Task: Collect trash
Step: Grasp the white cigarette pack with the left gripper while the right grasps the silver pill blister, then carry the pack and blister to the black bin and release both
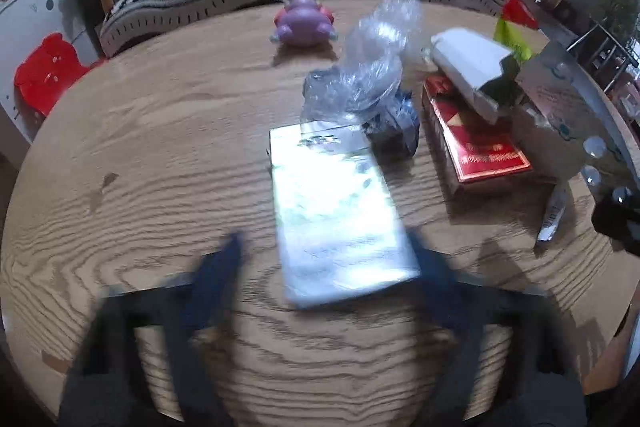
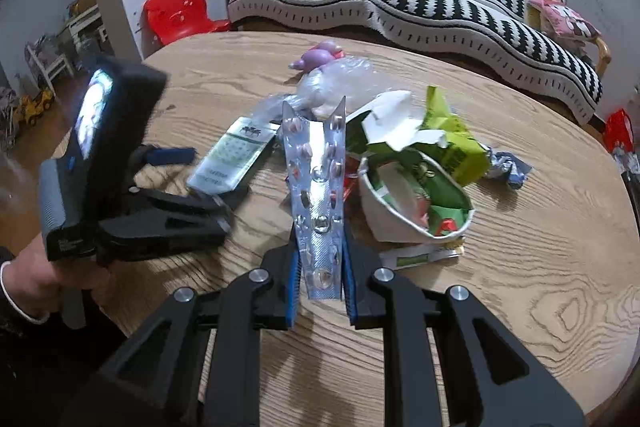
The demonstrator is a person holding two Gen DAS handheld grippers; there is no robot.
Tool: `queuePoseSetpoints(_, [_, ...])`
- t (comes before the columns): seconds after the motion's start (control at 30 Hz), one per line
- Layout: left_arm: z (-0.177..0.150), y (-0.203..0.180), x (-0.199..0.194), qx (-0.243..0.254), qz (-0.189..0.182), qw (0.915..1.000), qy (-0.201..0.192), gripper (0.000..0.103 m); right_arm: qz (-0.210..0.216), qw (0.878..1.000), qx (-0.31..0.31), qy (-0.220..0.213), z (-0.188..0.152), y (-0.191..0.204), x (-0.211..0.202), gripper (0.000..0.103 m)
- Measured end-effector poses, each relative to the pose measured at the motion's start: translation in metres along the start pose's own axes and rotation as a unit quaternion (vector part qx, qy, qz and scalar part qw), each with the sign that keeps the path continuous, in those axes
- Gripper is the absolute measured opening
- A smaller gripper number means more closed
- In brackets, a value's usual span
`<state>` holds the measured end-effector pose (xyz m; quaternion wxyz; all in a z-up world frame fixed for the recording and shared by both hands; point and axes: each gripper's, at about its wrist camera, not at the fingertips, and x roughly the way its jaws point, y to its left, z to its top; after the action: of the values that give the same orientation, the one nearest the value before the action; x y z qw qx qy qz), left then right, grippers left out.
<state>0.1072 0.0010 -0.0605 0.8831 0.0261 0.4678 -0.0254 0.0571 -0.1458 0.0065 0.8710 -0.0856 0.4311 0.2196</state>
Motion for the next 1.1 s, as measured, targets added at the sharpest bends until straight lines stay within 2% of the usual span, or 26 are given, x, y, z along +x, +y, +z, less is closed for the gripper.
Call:
queuePoseSetpoints(0.2, [-0.004,0.021,-0.008,-0.035,-0.028,0.9989,0.012,0.054,0.003,1.000,0.022,-0.008,0.001,-0.008,-0.007,0.018])
queuePoseSetpoints(0.63, [-0.008,0.031,-0.029,-0.034,-0.001,0.9993,-0.016,0.054,0.002,0.999,0.037,-0.019,0.006,-0.012,-0.013,0.018])
queuePoseSetpoints(0.87, [-0.003,0.018,-0.048,-0.024,-0.006,0.9988,-0.043,0.054,-0.007,0.998,0.052,-0.031,0.001,-0.023,-0.027,0.018])
queuePoseSetpoints(1.1, [0.006,-0.023,-0.069,0.000,-0.022,0.9969,-0.075,0.054,-0.036,0.993,0.101,-0.056,-0.020,-0.059,-0.063,0.018])
